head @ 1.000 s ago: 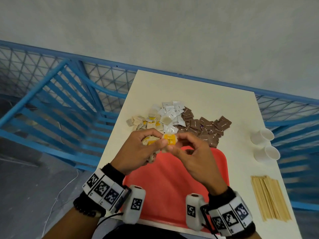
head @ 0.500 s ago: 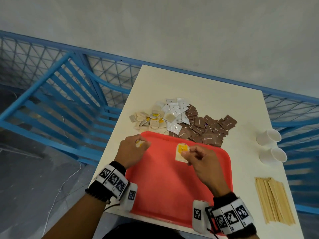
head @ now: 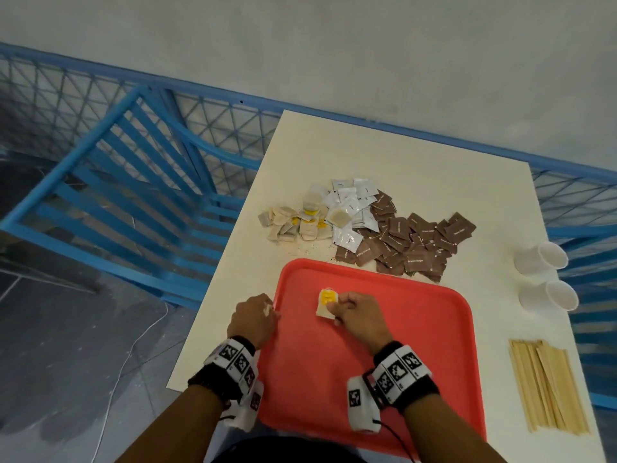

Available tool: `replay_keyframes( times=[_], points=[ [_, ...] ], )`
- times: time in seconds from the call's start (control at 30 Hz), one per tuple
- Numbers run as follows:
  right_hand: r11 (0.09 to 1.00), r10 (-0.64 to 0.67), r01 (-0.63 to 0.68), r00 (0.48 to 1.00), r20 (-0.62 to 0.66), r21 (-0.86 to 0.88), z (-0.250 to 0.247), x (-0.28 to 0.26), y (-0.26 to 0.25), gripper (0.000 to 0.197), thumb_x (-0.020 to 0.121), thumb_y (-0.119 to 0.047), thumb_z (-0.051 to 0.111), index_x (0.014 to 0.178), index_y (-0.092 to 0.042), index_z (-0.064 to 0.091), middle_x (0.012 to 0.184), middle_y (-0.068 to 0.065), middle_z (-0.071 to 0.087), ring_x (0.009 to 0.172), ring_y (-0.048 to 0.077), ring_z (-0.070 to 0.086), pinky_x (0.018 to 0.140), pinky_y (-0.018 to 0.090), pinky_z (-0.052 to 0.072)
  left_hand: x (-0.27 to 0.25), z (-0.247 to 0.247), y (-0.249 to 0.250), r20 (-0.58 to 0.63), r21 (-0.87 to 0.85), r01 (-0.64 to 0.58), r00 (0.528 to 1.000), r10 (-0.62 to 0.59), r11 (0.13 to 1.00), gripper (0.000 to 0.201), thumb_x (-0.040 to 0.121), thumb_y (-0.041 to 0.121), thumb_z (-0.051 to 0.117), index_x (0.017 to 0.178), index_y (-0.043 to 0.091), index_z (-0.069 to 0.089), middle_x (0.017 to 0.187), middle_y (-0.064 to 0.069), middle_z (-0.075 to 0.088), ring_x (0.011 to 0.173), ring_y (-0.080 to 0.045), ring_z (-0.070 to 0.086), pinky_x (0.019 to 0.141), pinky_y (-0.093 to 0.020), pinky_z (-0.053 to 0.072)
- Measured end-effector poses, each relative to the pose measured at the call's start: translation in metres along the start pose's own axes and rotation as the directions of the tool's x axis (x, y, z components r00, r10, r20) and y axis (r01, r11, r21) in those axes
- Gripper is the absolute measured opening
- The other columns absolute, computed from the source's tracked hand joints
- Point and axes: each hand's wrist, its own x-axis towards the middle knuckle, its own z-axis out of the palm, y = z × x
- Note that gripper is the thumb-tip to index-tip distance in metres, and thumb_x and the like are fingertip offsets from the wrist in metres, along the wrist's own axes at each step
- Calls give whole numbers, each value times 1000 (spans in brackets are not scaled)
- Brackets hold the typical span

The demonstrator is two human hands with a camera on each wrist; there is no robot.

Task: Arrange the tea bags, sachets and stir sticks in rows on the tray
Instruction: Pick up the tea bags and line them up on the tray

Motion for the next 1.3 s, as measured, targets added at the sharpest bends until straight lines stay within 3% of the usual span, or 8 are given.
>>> replay_keyframes(
  times=[0.23, 0.4, 0.67, 0.8, 0.93, 1.07, 1.17, 1.3],
  points=[
    [996, -14, 15, 1000, 12, -85, 46, 47, -24, 12, 85, -27, 73, 81, -16, 70, 74, -1, 69, 64, 11, 62, 67, 30, 53, -3, 8, -9, -20, -134, -12, 1000, 10, 991, 15, 89, 32, 67, 96, 19, 65, 99, -5, 71, 95, -30, 64, 77, -34, 50],
    [952, -71, 25, 988, -138, -306, 50, 48, -18, 10, 87, -22, 66, 84, -14, 70, 84, -6, 67, 80, 13, 60, 73, 22, 40, 2, 9, -14, 23, -146, -16, 1000, 19, 989, 12, 88, 36, 66, 89, 26, 60, 99, -1, 69, 93, -26, 64, 79, -35, 51],
    [999, -32, 29, 988, -148, -25, 58, 40, -16, 6, 87, -17, 66, 90, -23, 67, 85, 1, 74, 86, 21, 72, 79, 35, 58, 4, -7, -16, 38, -242, -23, 999, 33, 970, 22, 87, 42, 66, 78, 23, 62, 85, 3, 70, 82, -24, 66, 72, -33, 51],
    [994, -104, 103, 994, -30, -22, 30, 9, -31, 7, 91, -14, 65, 87, -20, 69, 76, 5, 73, 68, 18, 66, 67, 35, 55, -12, -47, 5, 262, -804, 219, 965, -1, 552, 43, 95, 50, 59, 98, 7, 68, 78, -10, 67, 51, -19, 56, 42, -21, 37],
    [930, -366, 366, 927, 78, 21, -2, -46, -58, 9, 89, -9, 69, 92, -18, 71, 71, -9, 66, 63, 5, 57, 61, 16, 46, -25, -64, 41, 469, -880, 472, 839, 276, 60, 41, 98, 44, 49, 109, 6, 64, 83, -12, 61, 53, -18, 60, 35, -20, 42],
    [804, -552, 550, 832, 59, -224, -22, -77, -61, 27, 78, -32, 81, 102, -27, 68, 87, -12, 63, 72, 6, 56, 64, 15, 44, -38, -59, 75, 479, -844, 536, 771, 419, -21, 26, 99, 27, 50, 105, 4, 60, 97, -19, 64, 65, -22, 69, 42, -25, 54],
    [813, -555, 536, 831, -25, -228, -31, -79, -53, 18, 80, -29, 80, 92, -28, 67, 83, -11, 63, 68, 7, 56, 62, 16, 44, -44, -51, 91, 460, -859, 512, 762, 455, 11, 17, 97, 20, 59, 96, 4, 65, 105, -28, 64, 86, -30, 69, 55, -30, 59],
    [893, -449, 443, 887, -102, -78, -50, -73, -58, 5, 89, -20, 72, 85, -20, 71, 74, -4, 71, 59, 1, 54, 58, 12, 41, -57, -47, 99, 431, -899, 413, 785, 444, 143, 19, 87, 15, 64, 104, 6, 63, 86, -15, 68, 73, -26, 71, 48, -29, 58]
  ],
)
